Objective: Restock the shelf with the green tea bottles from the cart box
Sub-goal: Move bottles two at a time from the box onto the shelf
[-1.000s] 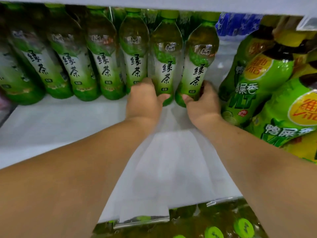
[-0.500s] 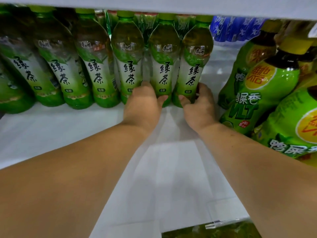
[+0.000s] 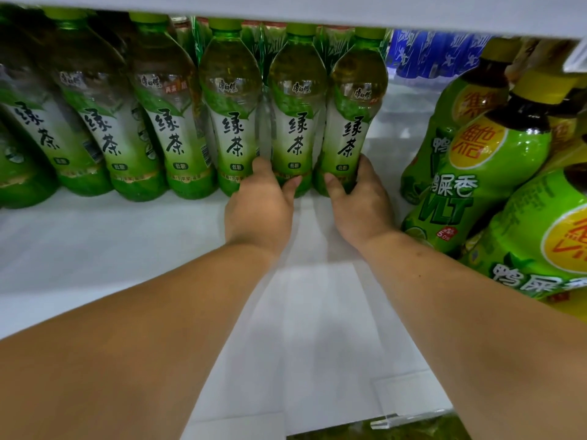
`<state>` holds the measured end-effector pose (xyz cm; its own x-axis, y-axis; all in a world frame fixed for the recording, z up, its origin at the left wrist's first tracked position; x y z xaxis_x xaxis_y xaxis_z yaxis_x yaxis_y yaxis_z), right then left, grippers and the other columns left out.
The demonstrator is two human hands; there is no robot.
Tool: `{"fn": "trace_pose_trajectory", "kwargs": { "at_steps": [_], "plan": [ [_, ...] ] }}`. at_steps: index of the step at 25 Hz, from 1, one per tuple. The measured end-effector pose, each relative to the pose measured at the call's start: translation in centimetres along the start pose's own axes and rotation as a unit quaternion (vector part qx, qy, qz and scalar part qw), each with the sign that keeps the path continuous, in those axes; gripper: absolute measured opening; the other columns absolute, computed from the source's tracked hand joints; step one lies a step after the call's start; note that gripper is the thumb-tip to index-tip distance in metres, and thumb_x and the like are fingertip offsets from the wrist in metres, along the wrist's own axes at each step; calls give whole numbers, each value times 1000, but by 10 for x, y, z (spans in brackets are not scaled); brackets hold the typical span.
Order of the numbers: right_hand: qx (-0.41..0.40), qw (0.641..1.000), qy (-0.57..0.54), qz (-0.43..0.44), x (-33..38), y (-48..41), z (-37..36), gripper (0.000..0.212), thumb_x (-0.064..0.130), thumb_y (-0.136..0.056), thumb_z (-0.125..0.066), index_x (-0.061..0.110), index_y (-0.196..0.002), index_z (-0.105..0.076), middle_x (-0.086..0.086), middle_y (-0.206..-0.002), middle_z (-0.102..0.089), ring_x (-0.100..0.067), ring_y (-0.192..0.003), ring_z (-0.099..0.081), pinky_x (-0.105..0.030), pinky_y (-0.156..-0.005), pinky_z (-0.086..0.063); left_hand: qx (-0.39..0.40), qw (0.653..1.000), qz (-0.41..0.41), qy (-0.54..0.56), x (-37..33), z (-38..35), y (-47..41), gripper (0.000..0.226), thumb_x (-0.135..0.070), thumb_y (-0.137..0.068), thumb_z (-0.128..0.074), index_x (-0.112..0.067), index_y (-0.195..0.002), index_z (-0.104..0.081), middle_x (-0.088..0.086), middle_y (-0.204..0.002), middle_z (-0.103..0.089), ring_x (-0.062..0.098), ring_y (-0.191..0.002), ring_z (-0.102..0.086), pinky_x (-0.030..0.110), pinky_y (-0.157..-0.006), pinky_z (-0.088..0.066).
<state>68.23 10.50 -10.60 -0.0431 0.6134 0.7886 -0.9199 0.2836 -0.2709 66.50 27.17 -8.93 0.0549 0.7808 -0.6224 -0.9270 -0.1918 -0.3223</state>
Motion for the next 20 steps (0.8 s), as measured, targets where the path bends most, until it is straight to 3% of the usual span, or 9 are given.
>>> {"fn": "trace_pose_trajectory", "kwargs": {
  "at_steps": [12,16,20],
  "plan": [
    [38,995,77,-52,-2,-5,-7,48,60,-92,-48,26,-126,-50,-4,-121,-66,-33,-115,-58,-43,-96,-49,16,999,-16,37,4,4,2,38,-41,-95,-58,-11,-117,-54,12,-90,-68,38,-88,-64,40,-69,-52],
    [72,994,48,-73,5,2,0,46,53,-96,-49,24,-130,-53,-5,-126,-64,-31,-118,-58,-37,-96,-47,82,993,6,87,6,13,10,42,-32,-98,-57,-10,-132,-51,3,-87,-66,25,-86,-62,26,-69,-39],
    [119,982,-49,-136,21,20,17,46,48,-103,-42,22,-139,-51,-5,-135,-59,-25,-121,-54,-28,-91,-35,168,978,57,112,6,20,26,53,-42,-99,-54,-14,-142,-47,2,-122,-64,21,-112,-59,27,-92,-44]
  ]
}}
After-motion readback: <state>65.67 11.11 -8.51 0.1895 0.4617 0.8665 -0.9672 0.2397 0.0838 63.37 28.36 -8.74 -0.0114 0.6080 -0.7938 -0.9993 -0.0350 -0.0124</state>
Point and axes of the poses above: each hand's wrist, its own y-axis away from the middle knuckle, its own z-axis out of the back of the hand, x = y × z, the point moved 5 cm from there along -y, towards the middle knuckle
